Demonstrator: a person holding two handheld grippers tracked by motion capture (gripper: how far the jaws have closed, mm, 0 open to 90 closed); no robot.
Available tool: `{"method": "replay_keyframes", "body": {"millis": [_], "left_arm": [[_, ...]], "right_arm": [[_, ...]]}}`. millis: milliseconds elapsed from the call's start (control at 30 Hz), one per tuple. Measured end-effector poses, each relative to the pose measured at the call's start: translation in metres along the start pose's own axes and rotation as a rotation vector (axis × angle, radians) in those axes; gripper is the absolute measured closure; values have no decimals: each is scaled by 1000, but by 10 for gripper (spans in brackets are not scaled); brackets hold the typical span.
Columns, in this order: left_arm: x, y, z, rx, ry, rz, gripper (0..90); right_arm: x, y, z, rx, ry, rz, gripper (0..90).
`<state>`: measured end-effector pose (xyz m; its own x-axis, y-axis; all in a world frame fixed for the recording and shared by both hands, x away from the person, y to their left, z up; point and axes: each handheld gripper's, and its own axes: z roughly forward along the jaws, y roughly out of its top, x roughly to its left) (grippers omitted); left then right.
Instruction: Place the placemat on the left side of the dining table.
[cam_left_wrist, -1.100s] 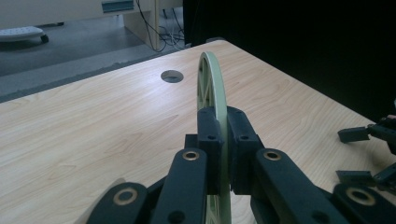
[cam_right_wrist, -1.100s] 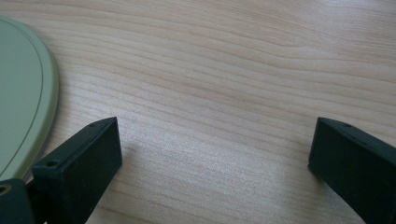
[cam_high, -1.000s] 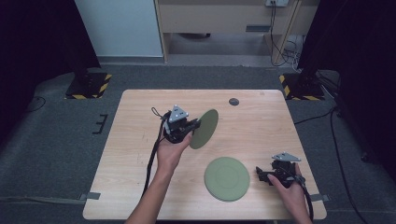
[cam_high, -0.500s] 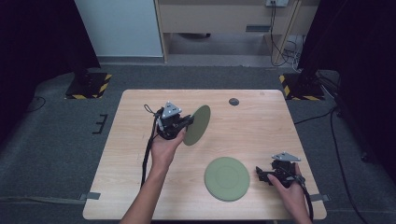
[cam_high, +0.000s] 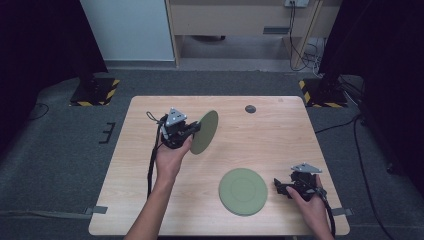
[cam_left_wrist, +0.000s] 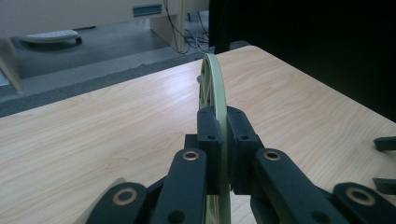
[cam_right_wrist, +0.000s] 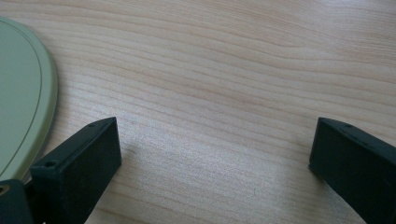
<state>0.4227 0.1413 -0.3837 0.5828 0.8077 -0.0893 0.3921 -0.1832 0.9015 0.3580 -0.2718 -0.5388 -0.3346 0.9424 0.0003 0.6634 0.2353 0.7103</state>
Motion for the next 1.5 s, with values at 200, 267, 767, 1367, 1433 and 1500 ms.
{"method": "replay_keyframes", "body": {"millis": [200,267,767,1367,1433,1500], "left_arm": [[6,-1,-4,1,15,-4,857],[8,-2,-5,1,20,0,857],[23,-9,-13,0,53,-28,857],[37,-12,-26,3,91,-38,857],[39,-13,-28,2,92,-40,857],[40,-14,-29,-1,98,-41,857]], "right_arm": [[0,1,1,1,-1,-1,18],[0,1,1,0,-2,-1,18],[1,1,1,4,-1,-2,11],[1,1,2,3,1,-1,10],[1,1,2,3,1,-2,10],[1,1,2,3,1,-2,10]]}}
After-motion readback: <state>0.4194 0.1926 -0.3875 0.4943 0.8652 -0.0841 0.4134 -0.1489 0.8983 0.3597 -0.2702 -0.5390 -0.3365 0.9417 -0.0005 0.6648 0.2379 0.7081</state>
